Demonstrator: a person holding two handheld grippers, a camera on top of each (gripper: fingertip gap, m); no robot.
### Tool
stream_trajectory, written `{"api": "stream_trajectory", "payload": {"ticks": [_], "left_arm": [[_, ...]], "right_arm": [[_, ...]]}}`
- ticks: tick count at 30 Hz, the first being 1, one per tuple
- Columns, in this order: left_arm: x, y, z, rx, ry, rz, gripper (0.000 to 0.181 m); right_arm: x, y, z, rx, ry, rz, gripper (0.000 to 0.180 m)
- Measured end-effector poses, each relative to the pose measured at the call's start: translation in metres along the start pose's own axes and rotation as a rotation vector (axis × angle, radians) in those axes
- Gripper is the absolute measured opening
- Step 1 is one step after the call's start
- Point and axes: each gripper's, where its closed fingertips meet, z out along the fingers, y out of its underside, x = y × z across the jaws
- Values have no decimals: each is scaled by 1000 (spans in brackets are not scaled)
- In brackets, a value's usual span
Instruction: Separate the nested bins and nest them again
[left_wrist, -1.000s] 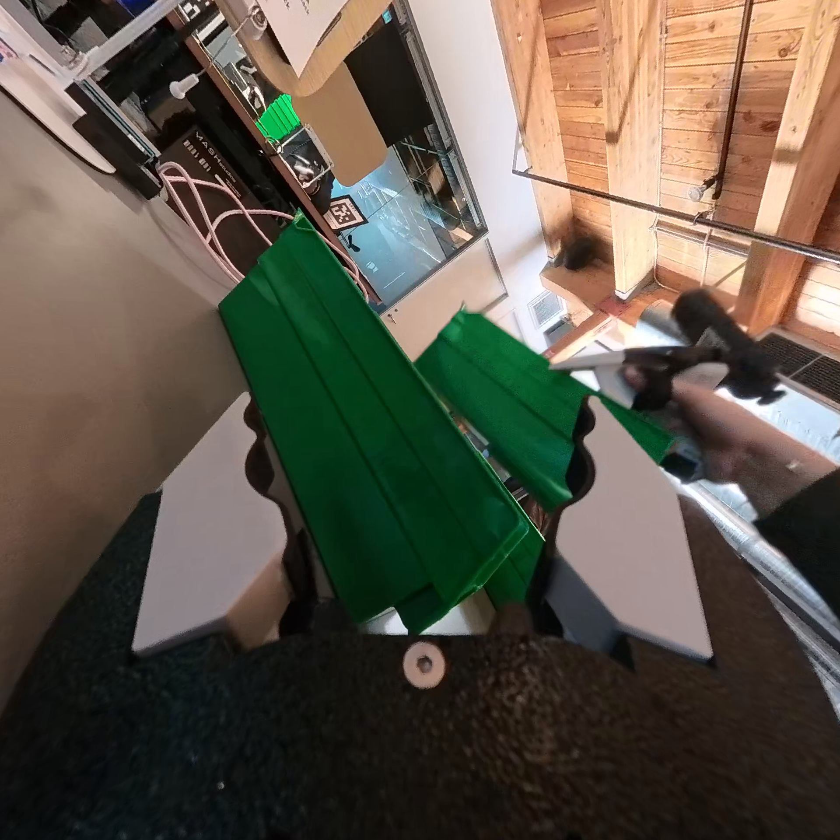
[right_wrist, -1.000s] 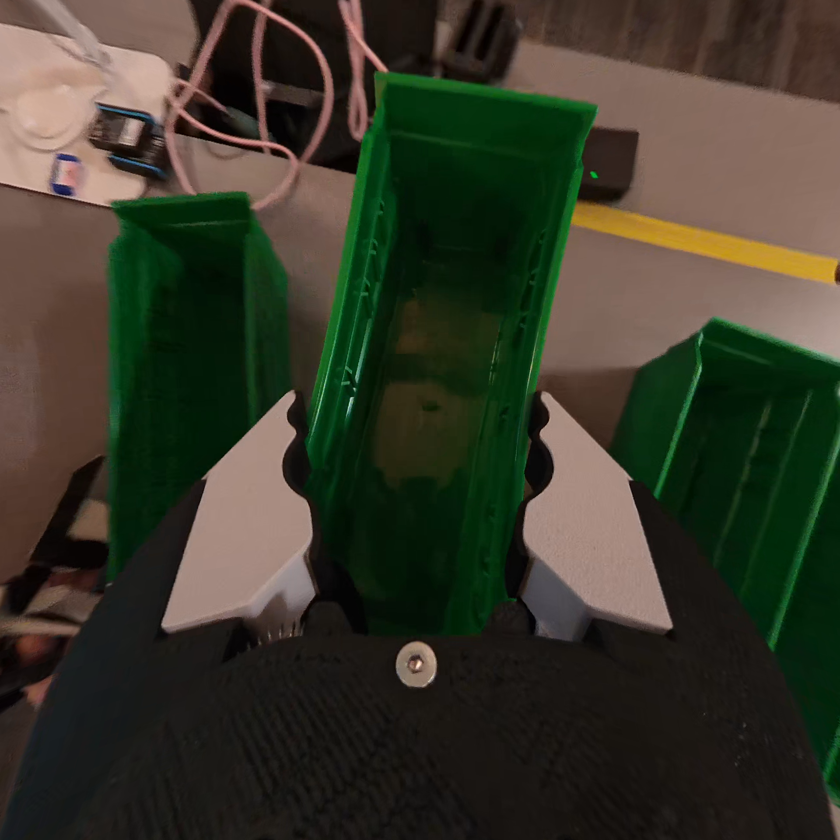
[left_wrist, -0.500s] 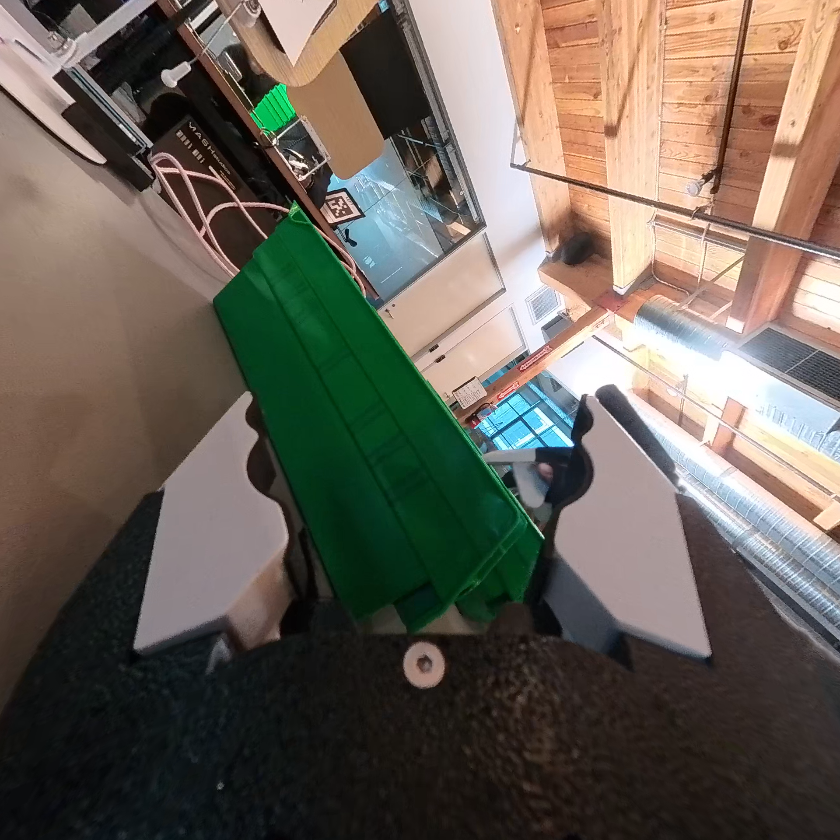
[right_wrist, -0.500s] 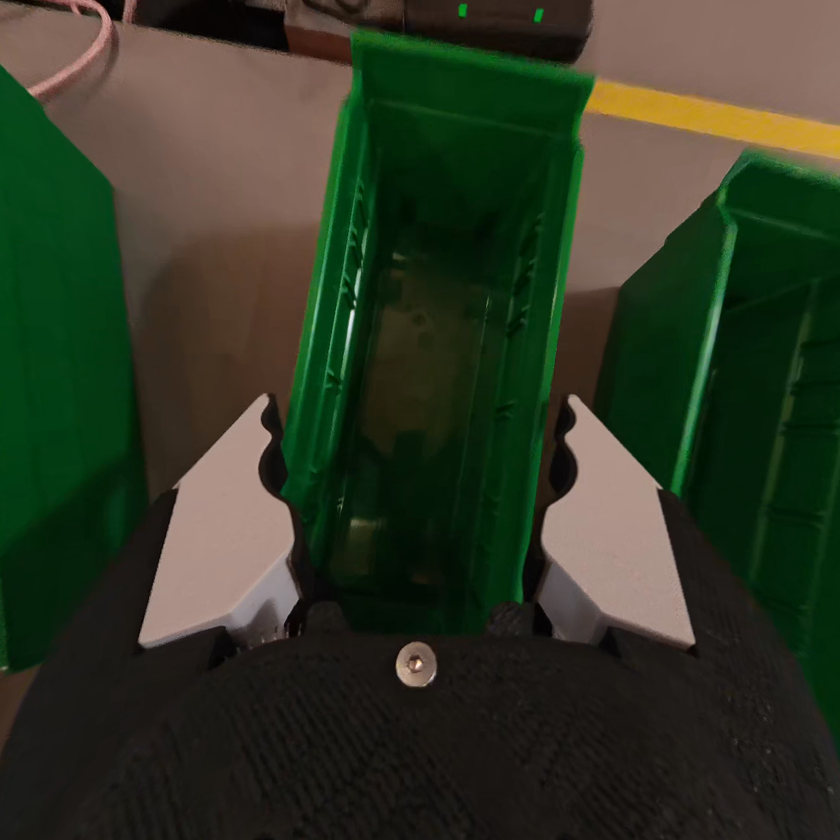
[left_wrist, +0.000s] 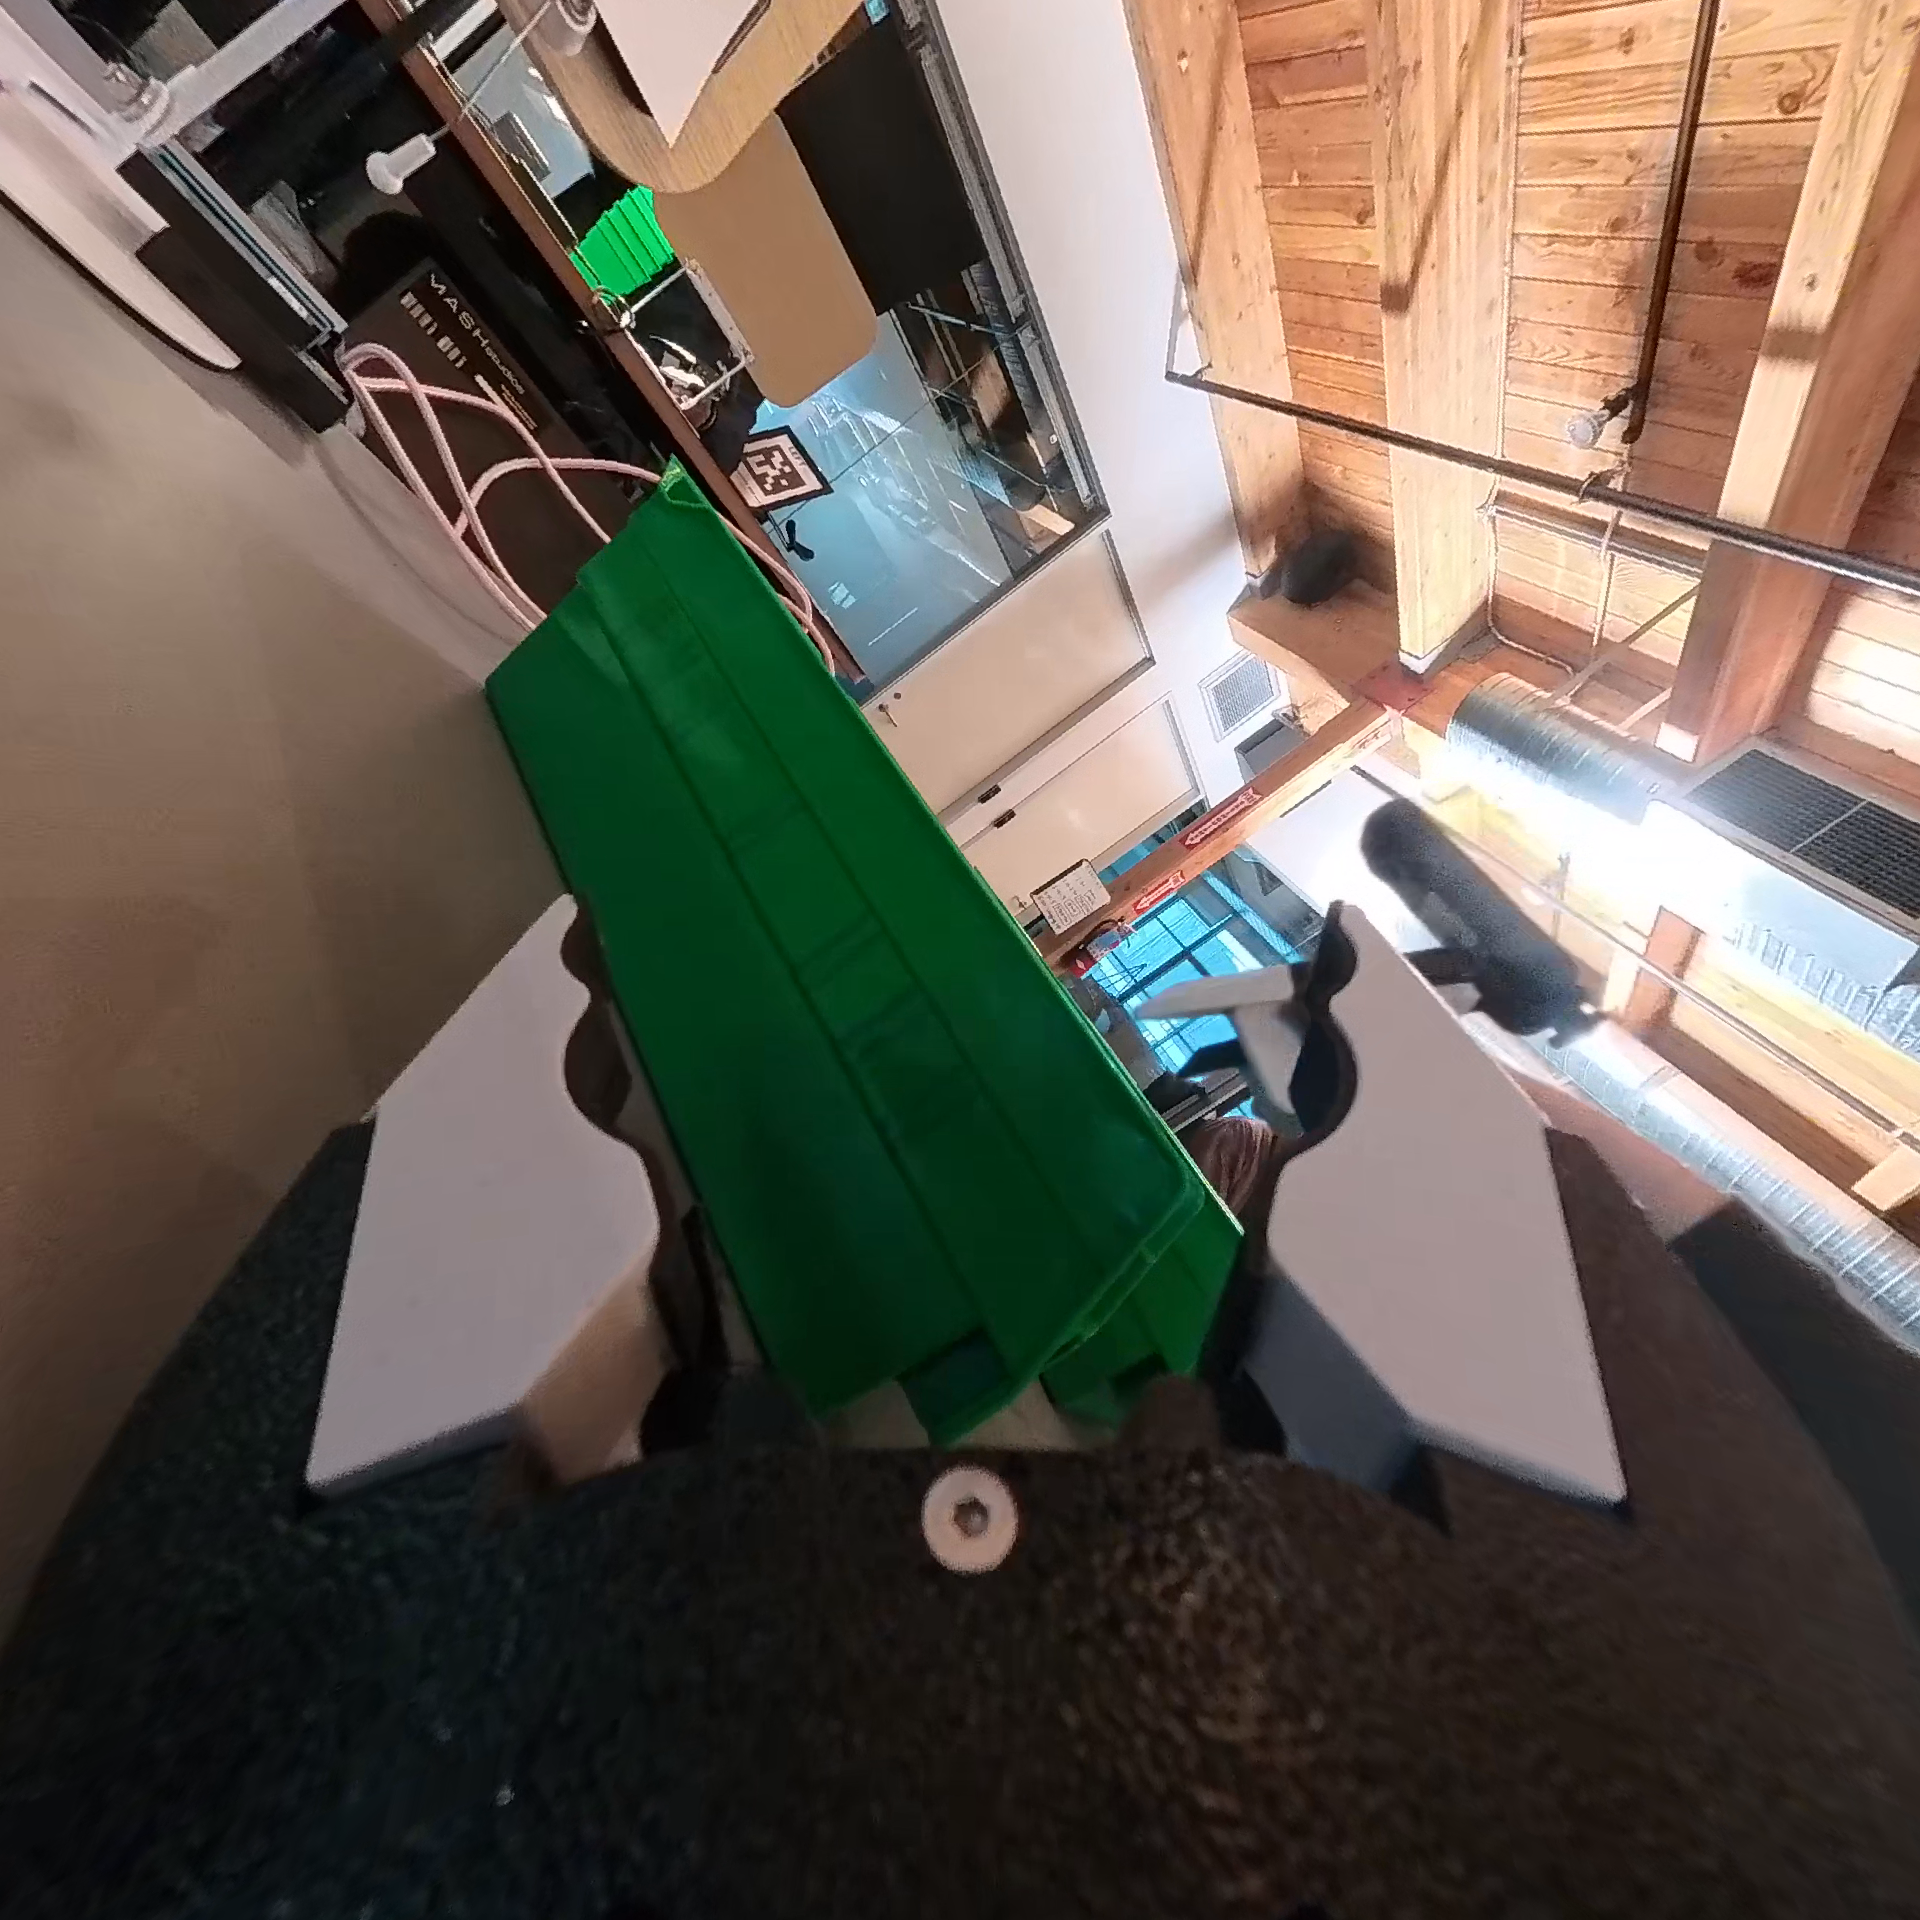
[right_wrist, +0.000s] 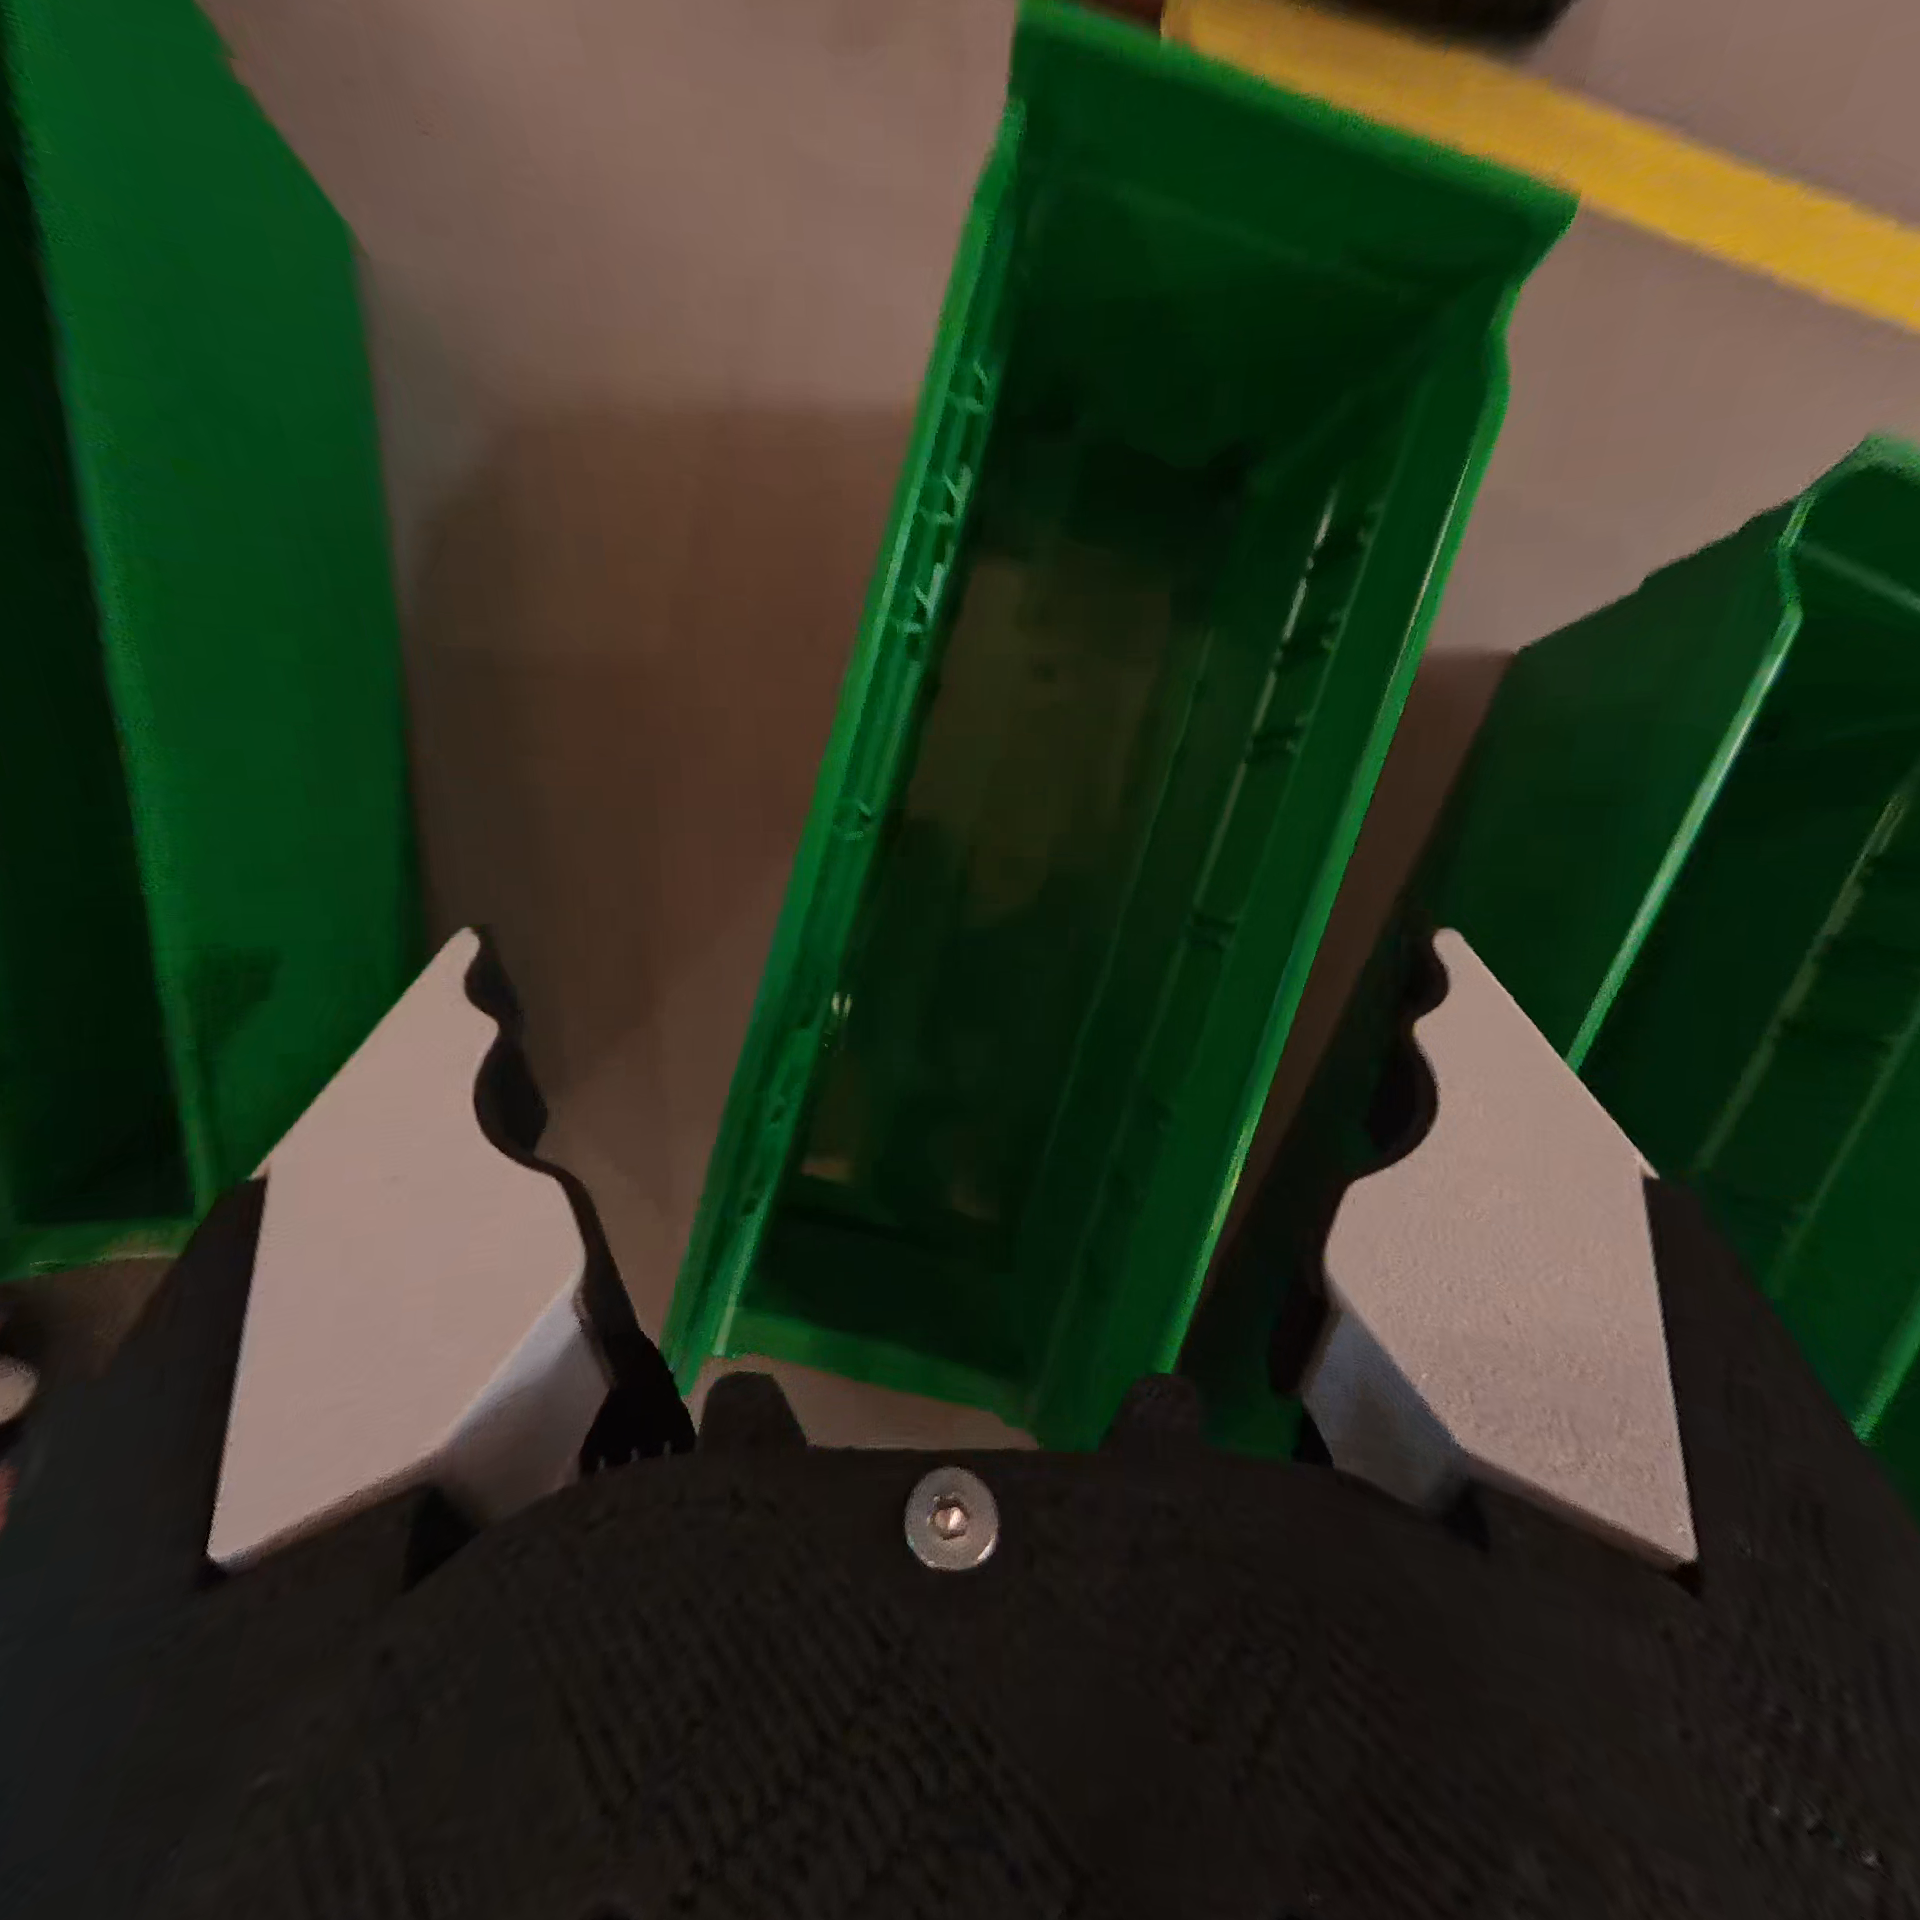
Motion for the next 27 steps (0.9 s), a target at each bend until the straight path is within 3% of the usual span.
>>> {"api": "stream_trajectory", "payload": {"ticks": [6,9,13,19,27], "left_arm": [[0,0,0,1,3,-9,131],[0,0,0,-1,6,-17,130],[-1,0,0,-1,7,-23,130],[-1,0,0,-3,6,-22,129],[0,0,0,-2,7,-19,128]], "right_arm": [[8,27,32,-172,1,52,153],[14,33,39,-206,6,60,139],[15,27,32,-198,-26,69,108],[-6,-19,-9,-66,-48,21,101],[-99,-79,-70,59,-121,-109,101]]}}
